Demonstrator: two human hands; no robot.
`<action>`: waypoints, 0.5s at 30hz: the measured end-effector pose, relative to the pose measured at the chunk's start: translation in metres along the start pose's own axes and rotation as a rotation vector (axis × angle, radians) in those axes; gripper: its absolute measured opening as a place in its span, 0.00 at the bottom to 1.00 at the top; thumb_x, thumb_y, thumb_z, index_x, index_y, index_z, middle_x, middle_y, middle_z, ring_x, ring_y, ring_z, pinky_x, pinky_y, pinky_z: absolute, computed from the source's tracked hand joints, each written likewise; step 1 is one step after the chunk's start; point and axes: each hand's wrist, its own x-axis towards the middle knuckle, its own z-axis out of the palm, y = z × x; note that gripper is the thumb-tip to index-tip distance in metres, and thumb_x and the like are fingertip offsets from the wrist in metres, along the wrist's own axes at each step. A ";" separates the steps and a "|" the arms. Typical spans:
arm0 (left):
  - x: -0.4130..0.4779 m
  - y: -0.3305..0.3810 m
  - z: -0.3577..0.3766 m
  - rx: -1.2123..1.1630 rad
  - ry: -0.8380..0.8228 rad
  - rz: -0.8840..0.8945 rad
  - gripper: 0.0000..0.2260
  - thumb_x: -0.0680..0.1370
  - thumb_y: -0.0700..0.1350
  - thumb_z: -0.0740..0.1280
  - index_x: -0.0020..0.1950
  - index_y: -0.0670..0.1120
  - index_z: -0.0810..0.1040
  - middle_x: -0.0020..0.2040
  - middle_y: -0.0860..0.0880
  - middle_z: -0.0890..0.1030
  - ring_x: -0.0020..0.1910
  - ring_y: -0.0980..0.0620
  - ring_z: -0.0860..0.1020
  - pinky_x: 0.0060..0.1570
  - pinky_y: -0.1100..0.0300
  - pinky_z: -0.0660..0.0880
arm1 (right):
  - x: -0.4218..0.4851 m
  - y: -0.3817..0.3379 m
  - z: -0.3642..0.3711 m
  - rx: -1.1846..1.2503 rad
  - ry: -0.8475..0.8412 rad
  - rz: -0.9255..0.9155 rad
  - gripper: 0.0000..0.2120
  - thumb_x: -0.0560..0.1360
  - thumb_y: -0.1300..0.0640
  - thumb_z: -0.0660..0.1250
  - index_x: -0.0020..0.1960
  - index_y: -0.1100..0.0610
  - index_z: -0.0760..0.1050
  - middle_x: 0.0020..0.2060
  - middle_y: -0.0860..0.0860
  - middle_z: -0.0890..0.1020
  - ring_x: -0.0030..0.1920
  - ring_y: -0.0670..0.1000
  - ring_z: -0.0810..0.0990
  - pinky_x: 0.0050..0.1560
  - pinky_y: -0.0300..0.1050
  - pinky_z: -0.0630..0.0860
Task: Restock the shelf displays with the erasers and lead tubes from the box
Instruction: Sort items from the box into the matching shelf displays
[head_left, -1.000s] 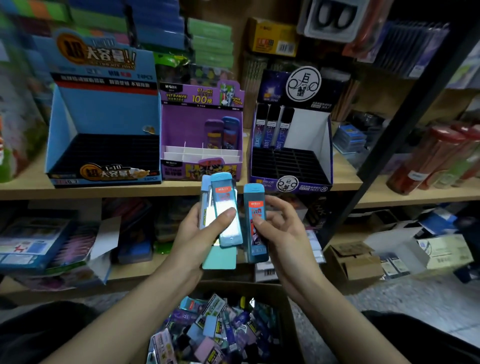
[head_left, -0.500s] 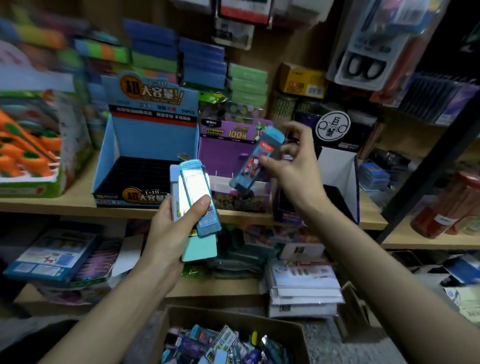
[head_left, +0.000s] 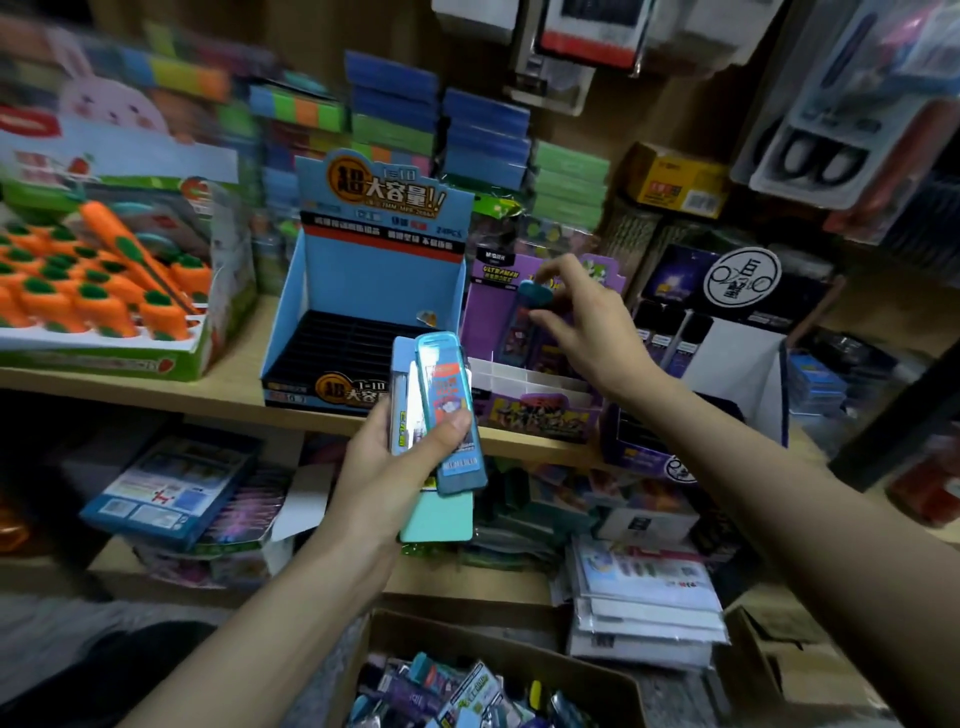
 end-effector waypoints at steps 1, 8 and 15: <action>-0.001 0.000 0.000 0.002 -0.002 -0.002 0.19 0.61 0.51 0.74 0.51 0.57 0.78 0.43 0.52 0.85 0.37 0.53 0.84 0.29 0.62 0.77 | 0.000 0.000 0.000 -0.004 -0.001 0.001 0.12 0.76 0.58 0.66 0.57 0.58 0.70 0.47 0.58 0.82 0.49 0.59 0.77 0.48 0.54 0.75; -0.004 -0.001 0.003 0.022 -0.016 -0.017 0.21 0.61 0.52 0.74 0.53 0.55 0.78 0.43 0.52 0.85 0.39 0.53 0.84 0.30 0.63 0.77 | -0.005 -0.018 -0.007 -0.120 0.068 -0.008 0.10 0.79 0.54 0.62 0.51 0.59 0.78 0.47 0.54 0.78 0.51 0.54 0.72 0.51 0.49 0.67; -0.006 -0.002 0.006 0.038 -0.027 -0.009 0.23 0.62 0.52 0.73 0.56 0.55 0.77 0.45 0.51 0.85 0.38 0.53 0.83 0.29 0.63 0.76 | -0.037 -0.074 -0.009 0.528 -0.389 0.332 0.12 0.74 0.53 0.69 0.53 0.58 0.74 0.34 0.54 0.79 0.33 0.48 0.79 0.35 0.42 0.74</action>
